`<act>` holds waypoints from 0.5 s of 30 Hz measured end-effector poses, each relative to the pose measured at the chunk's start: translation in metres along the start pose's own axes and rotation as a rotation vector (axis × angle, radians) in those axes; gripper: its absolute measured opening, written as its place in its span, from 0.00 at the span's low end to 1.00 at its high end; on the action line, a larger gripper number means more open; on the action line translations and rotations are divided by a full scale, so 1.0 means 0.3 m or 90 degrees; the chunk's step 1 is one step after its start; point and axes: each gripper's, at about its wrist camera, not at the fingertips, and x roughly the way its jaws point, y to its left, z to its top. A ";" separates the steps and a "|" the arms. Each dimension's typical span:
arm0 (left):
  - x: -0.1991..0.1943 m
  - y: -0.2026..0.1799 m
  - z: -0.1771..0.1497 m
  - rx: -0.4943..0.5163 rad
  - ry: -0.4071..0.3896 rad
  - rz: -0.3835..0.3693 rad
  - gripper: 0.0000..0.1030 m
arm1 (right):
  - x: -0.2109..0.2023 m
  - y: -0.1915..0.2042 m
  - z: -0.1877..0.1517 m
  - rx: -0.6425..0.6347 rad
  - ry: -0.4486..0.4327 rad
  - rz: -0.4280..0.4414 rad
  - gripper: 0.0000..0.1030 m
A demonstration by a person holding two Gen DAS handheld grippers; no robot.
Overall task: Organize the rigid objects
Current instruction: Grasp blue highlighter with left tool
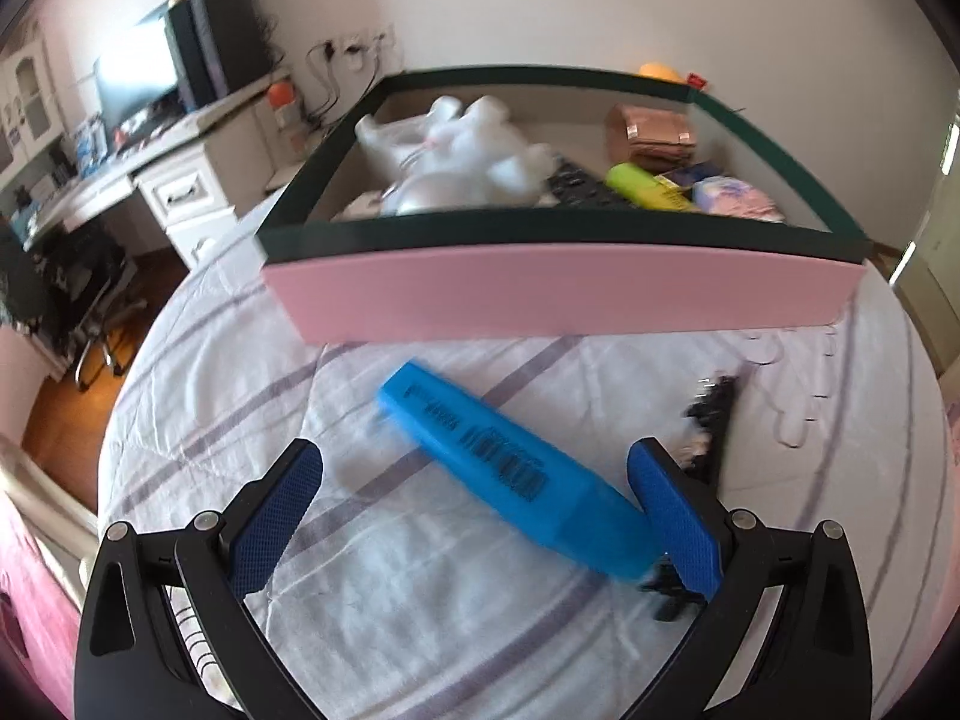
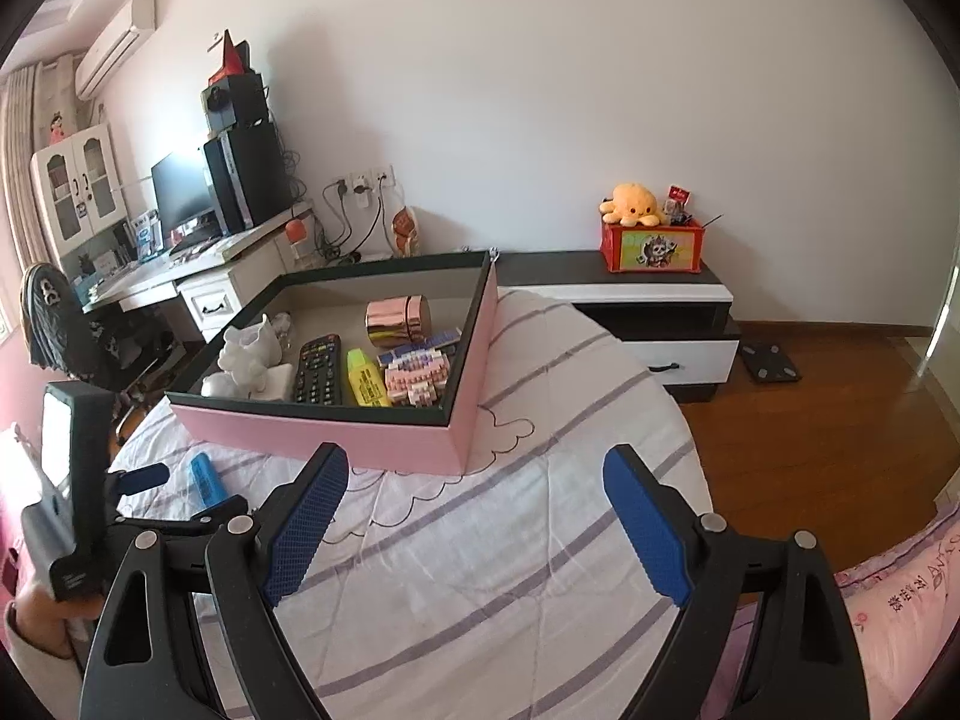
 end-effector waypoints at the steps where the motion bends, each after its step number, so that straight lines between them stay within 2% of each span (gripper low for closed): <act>1: 0.004 0.015 -0.003 -0.005 0.001 -0.001 0.99 | 0.003 0.003 0.005 -0.004 -0.001 0.001 0.86; 3: 0.005 0.040 -0.006 -0.011 0.000 0.003 0.96 | 0.025 0.008 0.025 -0.014 0.004 0.002 0.86; 7: 0.004 0.102 -0.016 -0.004 0.000 0.032 0.97 | 0.092 0.021 0.069 -0.036 0.022 -0.007 0.86; 10: 0.014 0.150 -0.010 -0.017 0.006 0.026 0.97 | 0.137 0.027 0.101 -0.048 0.031 -0.015 0.86; 12: 0.013 0.160 -0.007 -0.009 0.001 0.023 0.94 | 0.168 0.033 0.117 -0.056 0.039 -0.019 0.86; 15: 0.012 0.147 0.003 0.018 -0.006 0.006 0.81 | 0.222 0.031 0.138 -0.057 0.058 -0.035 0.86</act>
